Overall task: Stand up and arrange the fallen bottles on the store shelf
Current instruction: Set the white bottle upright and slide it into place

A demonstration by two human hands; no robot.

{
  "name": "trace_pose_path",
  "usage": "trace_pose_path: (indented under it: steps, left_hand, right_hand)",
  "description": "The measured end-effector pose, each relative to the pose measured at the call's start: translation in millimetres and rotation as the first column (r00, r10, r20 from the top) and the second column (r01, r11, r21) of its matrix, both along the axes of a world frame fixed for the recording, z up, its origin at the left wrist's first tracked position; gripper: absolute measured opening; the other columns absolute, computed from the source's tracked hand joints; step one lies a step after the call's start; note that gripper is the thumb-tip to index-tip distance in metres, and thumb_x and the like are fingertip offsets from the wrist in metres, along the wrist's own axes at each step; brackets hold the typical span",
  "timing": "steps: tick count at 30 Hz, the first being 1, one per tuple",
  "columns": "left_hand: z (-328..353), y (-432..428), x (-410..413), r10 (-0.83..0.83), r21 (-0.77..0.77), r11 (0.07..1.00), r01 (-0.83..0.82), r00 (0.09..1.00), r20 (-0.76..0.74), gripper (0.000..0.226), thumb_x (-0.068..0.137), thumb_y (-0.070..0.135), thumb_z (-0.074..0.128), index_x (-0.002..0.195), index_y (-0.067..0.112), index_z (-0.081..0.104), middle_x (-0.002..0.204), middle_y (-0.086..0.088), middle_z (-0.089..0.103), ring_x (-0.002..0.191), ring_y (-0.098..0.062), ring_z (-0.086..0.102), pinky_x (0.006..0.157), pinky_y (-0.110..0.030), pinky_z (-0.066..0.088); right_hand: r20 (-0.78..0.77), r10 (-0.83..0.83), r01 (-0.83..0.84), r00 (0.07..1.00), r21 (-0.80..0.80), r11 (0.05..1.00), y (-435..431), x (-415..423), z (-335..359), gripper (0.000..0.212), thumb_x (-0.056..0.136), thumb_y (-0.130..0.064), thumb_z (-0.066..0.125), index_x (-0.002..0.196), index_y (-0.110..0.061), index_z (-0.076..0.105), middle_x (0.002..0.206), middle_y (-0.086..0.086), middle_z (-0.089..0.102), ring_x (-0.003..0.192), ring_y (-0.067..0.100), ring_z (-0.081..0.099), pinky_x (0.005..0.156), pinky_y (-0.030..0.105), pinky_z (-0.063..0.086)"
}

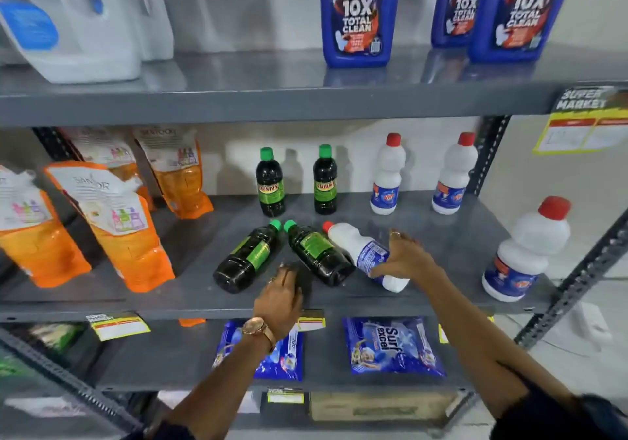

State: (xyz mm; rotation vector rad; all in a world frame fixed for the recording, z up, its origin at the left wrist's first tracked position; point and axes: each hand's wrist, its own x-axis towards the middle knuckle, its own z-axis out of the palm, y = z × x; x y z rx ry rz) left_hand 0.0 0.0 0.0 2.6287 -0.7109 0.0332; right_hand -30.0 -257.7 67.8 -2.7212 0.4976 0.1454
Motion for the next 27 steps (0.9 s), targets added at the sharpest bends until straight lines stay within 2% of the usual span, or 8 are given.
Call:
trace_pose_path:
  steps: [5, 10, 12, 14, 16, 19, 22, 27]
  left_hand:
    - [-14.2, -8.4, 12.4, 0.065, 0.060, 0.996, -0.070, 0.995, 0.075, 0.063, 0.090, 0.041, 0.021, 0.140, 0.002, 0.026, 0.150, -0.017, 0.026, 0.138, -0.030, 0.022, 0.114, -0.039, 0.014]
    - [-26.5, -12.1, 19.1, 0.057, 0.116, 0.990, -0.083, 0.976, 0.211, 0.059, 0.090, 0.036, 0.027, 0.136, 0.000, 0.036, 0.141, -0.020, 0.041, 0.133, -0.030, 0.034, 0.110, -0.037, 0.012]
    - [-27.7, -14.0, 21.0, 0.056, 0.127, 0.988, -0.086, 0.974, 0.220, 0.059, 0.090, 0.036, 0.026, 0.137, 0.000, 0.034, 0.142, -0.019, 0.040, 0.134, -0.029, 0.033, 0.111, -0.039, 0.015]
    - [-28.4, -15.8, 21.5, 0.054, 0.145, 0.986, -0.086, 0.976, 0.213, 0.060, 0.090, 0.036, 0.025, 0.137, 0.000, 0.032, 0.144, -0.019, 0.037, 0.136, -0.028, 0.030, 0.114, -0.042, 0.019]
    - [-29.4, -16.0, 21.7, 0.051, 0.155, 0.984, -0.083, 0.979, 0.198, 0.062, 0.089, 0.037, 0.024, 0.138, 0.000, 0.030, 0.146, -0.018, 0.035, 0.137, -0.027, 0.026, 0.114, -0.045, 0.019]
    - [-31.0, -15.0, 24.0, 0.044, 0.162, 0.984, -0.076, 0.980, 0.194, 0.063, 0.089, 0.038, 0.022, 0.140, 0.001, 0.025, 0.148, -0.017, 0.030, 0.139, -0.025, 0.021, 0.115, -0.044, 0.015]
    - [-32.9, -13.2, 24.8, 0.047, 0.153, 0.985, -0.078, 0.979, 0.197, 0.063, 0.089, 0.038, 0.022, 0.141, 0.003, 0.024, 0.149, -0.016, 0.030, 0.140, -0.024, 0.019, 0.115, -0.043, 0.014]
    - [-33.9, -13.5, 25.9, 0.053, 0.129, 0.988, -0.082, 0.977, 0.208, 0.063, 0.088, 0.039, 0.023, 0.140, 0.003, 0.027, 0.148, -0.015, 0.031, 0.140, -0.022, 0.019, 0.115, -0.044, 0.017]
  right_hand:
    - [-0.120, 0.016, -0.014, 0.993, 0.015, 1.000, 7.7, 21.2, -8.8, 0.087, 0.061, -0.051, 0.079, 0.126, -0.008, 0.041, 0.126, 0.009, 0.051, 0.115, 0.030, 0.052, 0.091, 0.039, 0.045]
    - [0.109, -0.091, 0.082, 0.990, 0.085, 0.993, 1.3, 21.0, -24.4, 0.057, 0.057, -0.049, 0.076, 0.096, -0.015, 0.051, 0.093, 0.002, 0.061, 0.086, 0.025, 0.060, 0.069, 0.032, 0.044]
    - [0.245, -0.185, 0.140, 0.952, 0.192, 0.971, -2.0, 20.5, -30.9, 0.053, 0.057, -0.046, 0.076, 0.094, -0.017, 0.053, 0.085, -0.001, 0.061, 0.077, 0.022, 0.059, 0.065, 0.030, 0.041]
    - [0.419, -0.310, 0.147, 0.854, 0.377, 0.914, -3.8, 21.1, -36.4, 0.048, 0.060, -0.040, 0.080, 0.095, -0.018, 0.056, 0.082, -0.003, 0.062, 0.069, 0.014, 0.058, 0.061, 0.027, 0.042]
    - [0.542, -0.427, 0.087, 0.724, 0.542, 0.836, -2.1, 23.1, -42.4, 0.049, 0.062, -0.031, 0.084, 0.102, -0.017, 0.060, 0.085, -0.005, 0.064, 0.070, 0.004, 0.060, 0.065, 0.024, 0.049]
    - [0.614, -0.517, 0.024, 0.596, 0.630, 0.776, -2.2, 28.5, -52.6, 0.063, 0.062, -0.027, 0.088, 0.115, -0.013, 0.058, 0.099, -0.004, 0.065, 0.083, 0.013, 0.064, 0.078, 0.026, 0.052]
    - [0.602, -0.544, 0.017, 0.584, 0.662, 0.750, -4.8, 31.0, -56.0, 0.076, 0.058, -0.029, 0.090, 0.122, -0.013, 0.052, 0.108, -0.004, 0.060, 0.094, 0.016, 0.061, 0.084, 0.027, 0.051]
    - [0.614, -0.528, -0.017, 0.586, 0.662, 0.750, -7.7, 29.8, -58.7, 0.094, 0.051, -0.025, 0.092, 0.129, -0.010, 0.041, 0.118, -0.003, 0.053, 0.103, 0.011, 0.054, 0.084, 0.017, 0.046]
